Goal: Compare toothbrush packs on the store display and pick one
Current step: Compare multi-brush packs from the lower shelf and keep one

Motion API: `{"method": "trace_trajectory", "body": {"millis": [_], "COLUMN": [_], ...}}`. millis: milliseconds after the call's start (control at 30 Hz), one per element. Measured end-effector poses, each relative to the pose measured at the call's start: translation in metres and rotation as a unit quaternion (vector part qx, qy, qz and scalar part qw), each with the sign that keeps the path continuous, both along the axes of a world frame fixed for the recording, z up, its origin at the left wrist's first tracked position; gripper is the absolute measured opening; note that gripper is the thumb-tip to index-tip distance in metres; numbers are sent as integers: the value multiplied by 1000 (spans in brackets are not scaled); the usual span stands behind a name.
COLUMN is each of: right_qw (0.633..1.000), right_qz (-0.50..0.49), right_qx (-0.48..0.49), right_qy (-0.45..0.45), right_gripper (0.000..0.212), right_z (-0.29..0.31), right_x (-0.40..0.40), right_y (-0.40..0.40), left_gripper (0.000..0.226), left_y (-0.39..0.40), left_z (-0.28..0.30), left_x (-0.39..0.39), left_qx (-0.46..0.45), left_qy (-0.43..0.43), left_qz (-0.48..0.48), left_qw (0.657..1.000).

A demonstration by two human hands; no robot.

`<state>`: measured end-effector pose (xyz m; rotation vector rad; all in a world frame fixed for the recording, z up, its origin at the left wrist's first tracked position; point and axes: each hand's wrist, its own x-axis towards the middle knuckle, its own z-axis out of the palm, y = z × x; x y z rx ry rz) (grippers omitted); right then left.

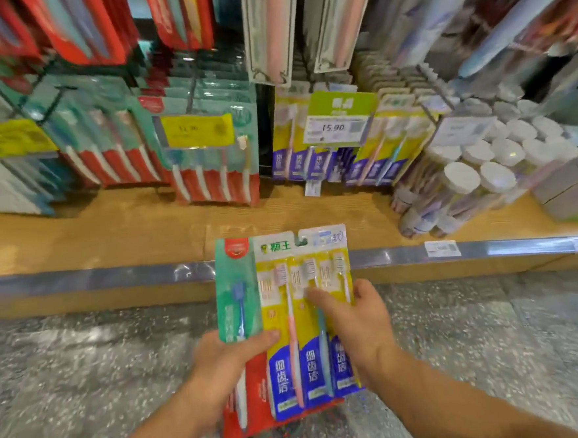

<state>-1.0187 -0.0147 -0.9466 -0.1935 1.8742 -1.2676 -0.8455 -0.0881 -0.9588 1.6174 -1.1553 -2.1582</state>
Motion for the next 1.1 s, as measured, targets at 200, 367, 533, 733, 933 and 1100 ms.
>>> {"method": "trace_trajectory", "body": {"millis": [200, 367, 533, 733, 933, 1100], "right_qw": [996, 990, 979, 966, 959, 955], "right_qz": [-12, -21, -65, -105, -76, -59], "right_qx": [-69, -114, -169, -207, -239, -262], "right_qy": [55, 80, 97, 113, 131, 129], "right_gripper": [40, 43, 35, 54, 38, 38], "right_z": [-39, -56, -63, -70, -43, -32], "right_x": [-14, -23, -40, -60, -83, -96], "right_y": [-41, -73, -98, -109, -115, -124], "left_gripper": [46, 52, 35, 52, 33, 26], "left_y": [-45, -75, -92, -103, -110, -111], "left_z": [-38, -54, -70, -84, -52, -40], "left_x": [-19, -32, -35, -3, 18, 15], "left_qx": [-67, -108, -115, -151, -174, -198], "left_qy": [43, 79, 112, 94, 80, 48], "left_qz": [-15, 24, 96, 120, 88, 123], "left_qw": [997, 991, 982, 977, 977, 971]}}
